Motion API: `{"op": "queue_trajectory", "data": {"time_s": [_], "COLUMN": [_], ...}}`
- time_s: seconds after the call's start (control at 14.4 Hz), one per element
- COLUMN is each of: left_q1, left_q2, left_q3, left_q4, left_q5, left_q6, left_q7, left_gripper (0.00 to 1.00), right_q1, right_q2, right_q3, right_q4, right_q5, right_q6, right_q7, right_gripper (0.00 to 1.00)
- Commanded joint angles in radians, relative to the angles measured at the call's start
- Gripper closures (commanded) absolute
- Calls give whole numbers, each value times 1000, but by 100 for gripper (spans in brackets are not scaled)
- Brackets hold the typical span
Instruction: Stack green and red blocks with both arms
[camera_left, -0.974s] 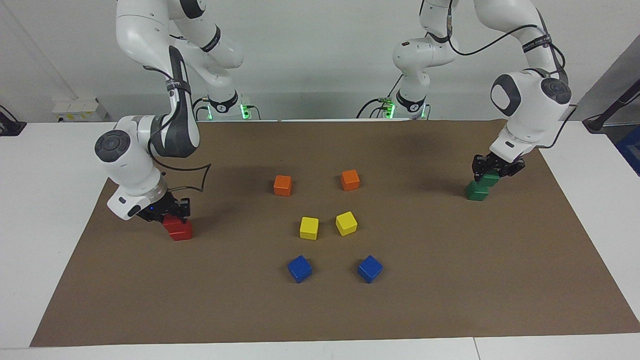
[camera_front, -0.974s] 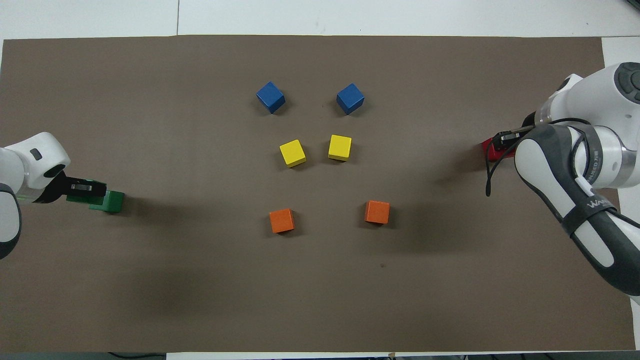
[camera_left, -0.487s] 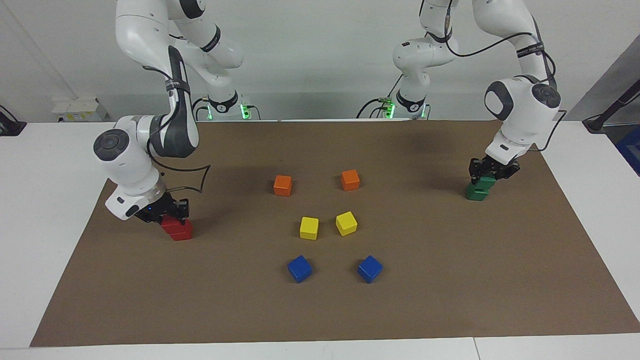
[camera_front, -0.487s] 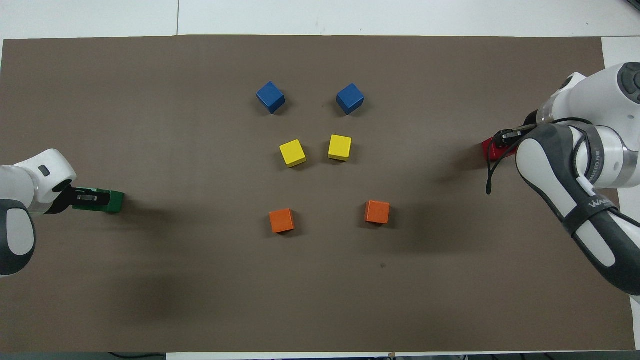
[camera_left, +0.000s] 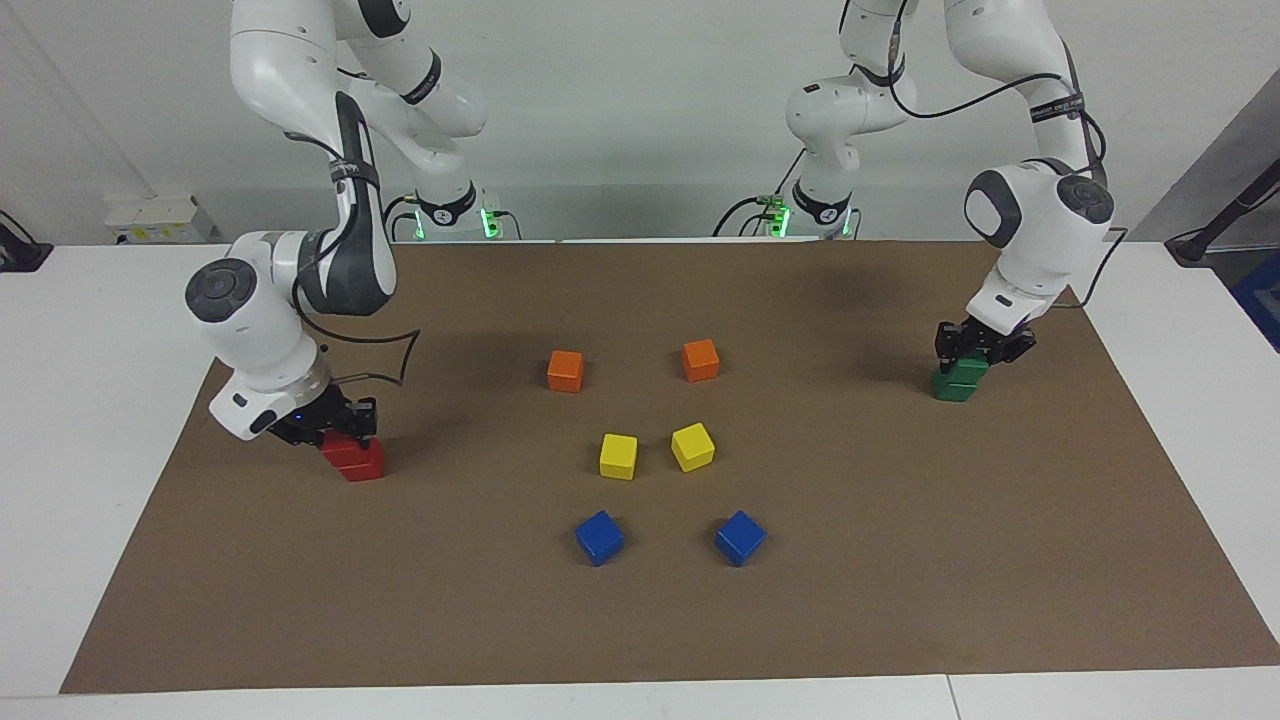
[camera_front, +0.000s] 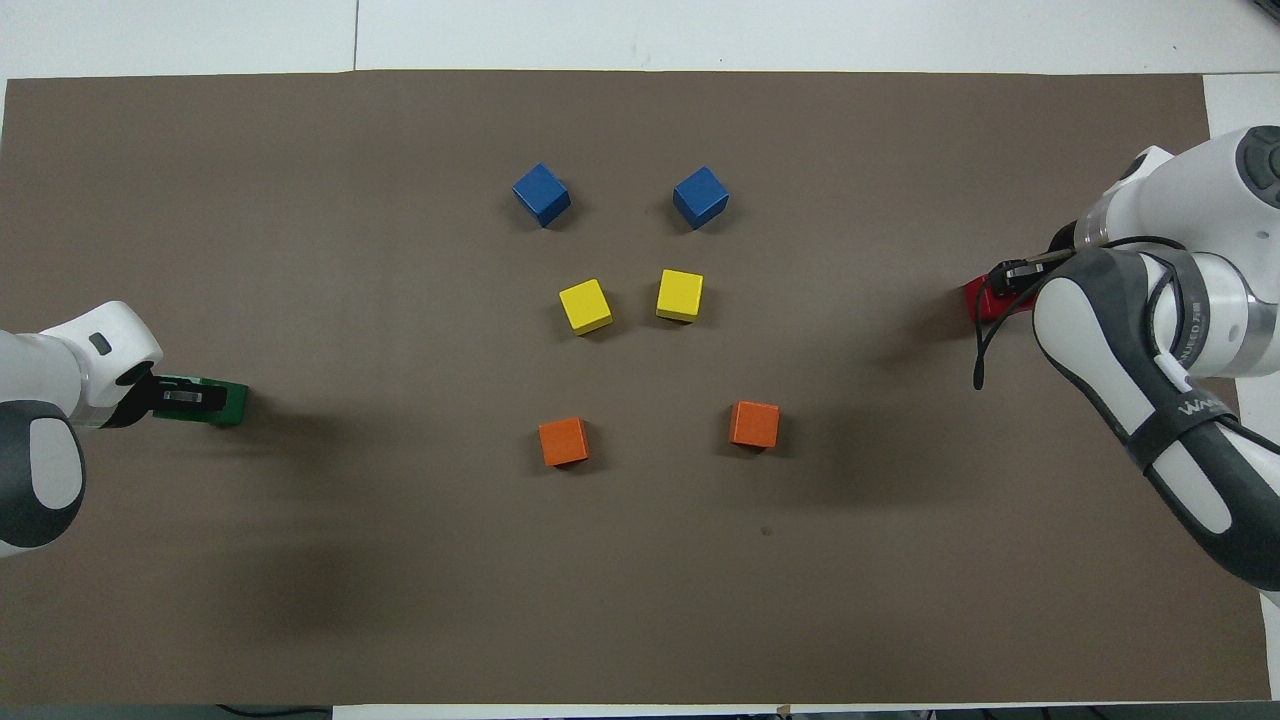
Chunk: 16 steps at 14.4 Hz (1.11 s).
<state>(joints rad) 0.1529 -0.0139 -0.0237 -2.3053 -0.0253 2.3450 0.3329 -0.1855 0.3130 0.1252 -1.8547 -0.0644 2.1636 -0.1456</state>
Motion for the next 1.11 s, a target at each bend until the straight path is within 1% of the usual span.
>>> {"op": "queue_trajectory", "data": {"time_s": [0.0,0.56,0.7,1.04], "left_q1": [19,31,30,30], "left_q2": [-8,-5,14,15], "left_q3": [-9,-9,-9,-9], "left_q4": [-16,-17,-31,-37], "left_q5": [-19,-19,-19,-19], "left_q6": [27,40,80,89], "left_q7": [29,51,51,58], "left_gripper": [100,100,100,100], "right_q1": [-11,-3,-3,-3], "right_q2": [-5,-5,-5,-5], "right_q3": [10,10,10,10], "right_q4": [-12,-12,-12,-12], "right_q5": [-8,-6,-6,-6], "right_q6": [21,28,33,33], "right_q7": [-17,-14,-14,-15], "right_gripper": [100,100,100,92]}}
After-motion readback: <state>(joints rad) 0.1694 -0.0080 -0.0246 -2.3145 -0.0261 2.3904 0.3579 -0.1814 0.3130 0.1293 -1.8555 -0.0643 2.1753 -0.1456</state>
